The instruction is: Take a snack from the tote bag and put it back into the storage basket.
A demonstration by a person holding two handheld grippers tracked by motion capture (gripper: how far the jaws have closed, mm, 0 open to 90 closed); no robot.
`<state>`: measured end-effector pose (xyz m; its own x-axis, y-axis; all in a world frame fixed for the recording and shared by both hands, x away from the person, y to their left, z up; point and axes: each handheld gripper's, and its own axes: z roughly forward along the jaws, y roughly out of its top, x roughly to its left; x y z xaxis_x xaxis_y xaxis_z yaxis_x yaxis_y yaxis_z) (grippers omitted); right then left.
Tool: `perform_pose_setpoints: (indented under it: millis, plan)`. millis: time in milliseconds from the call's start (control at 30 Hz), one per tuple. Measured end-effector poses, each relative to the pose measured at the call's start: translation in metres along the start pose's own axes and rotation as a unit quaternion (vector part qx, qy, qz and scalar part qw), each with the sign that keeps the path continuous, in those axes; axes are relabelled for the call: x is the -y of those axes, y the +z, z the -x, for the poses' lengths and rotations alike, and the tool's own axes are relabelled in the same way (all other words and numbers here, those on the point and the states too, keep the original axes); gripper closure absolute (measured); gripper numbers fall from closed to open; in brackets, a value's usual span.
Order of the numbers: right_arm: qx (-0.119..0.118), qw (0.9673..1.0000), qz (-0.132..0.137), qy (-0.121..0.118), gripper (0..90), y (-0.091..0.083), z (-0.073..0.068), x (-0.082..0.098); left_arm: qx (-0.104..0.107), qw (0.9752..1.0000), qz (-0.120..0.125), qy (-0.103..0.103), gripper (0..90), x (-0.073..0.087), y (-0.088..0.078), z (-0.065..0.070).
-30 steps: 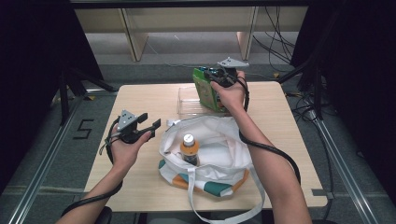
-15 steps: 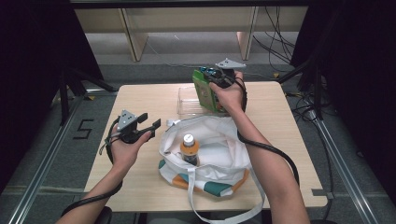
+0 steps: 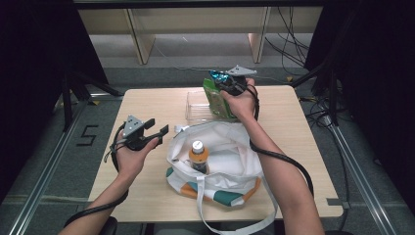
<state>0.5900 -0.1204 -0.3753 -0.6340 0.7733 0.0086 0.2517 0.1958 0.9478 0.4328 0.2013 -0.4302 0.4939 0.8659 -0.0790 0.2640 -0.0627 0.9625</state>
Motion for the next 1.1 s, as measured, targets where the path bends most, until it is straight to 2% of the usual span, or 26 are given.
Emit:
perform_pose_setpoints:
  millis: [367,467,533,600,700,867,1000,1067,1100]
  plan:
    - [0.013,0.9995,-0.029,-0.008,90.0,-0.005,0.001,0.004,0.0,1.0,-0.001,-0.001,36.3,0.0,0.0,0.0]
    - [0.018,0.9992,-0.037,-0.001,90.0,-0.007,0.001,0.005,0.0,1.0,0.0,0.0,36.3,0.0,0.0,0.0]
    - [0.022,0.9987,-0.046,-0.004,90.0,-0.009,0.001,0.005,0.0,1.0,0.0,0.001,36.3,0.0,0.0,0.0]
    - [0.031,0.9986,-0.043,-0.008,90.0,-0.01,-0.001,0.006,0.0,1.0,0.0,0.001,36.3,0.0,0.0,0.0]
    - [0.027,0.9979,-0.058,-0.009,90.0,-0.014,-0.001,0.003,0.0,1.0,-0.001,0.0,36.3,0.0,0.0,0.0]
    - [0.034,0.9972,-0.065,-0.011,90.0,-0.017,-0.003,0.003,0.0,1.0,-0.001,0.001,36.3,0.0,0.0,0.0]
    - [0.04,0.9956,-0.082,-0.024,90.0,-0.02,-0.005,0.002,0.0,1.0,-0.001,0.001,36.3,0.0,0.0,0.0]
    - [0.042,0.996,-0.078,-0.017,90.0,-0.019,-0.006,0.003,0.0,1.0,-0.001,0.001,36.3,0.0,0.0,0.001]
    - [0.045,0.9946,-0.089,-0.028,90.0,-0.021,-0.006,0.003,0.0,1.0,0.0,0.0,36.3,0.0,0.0,0.001]
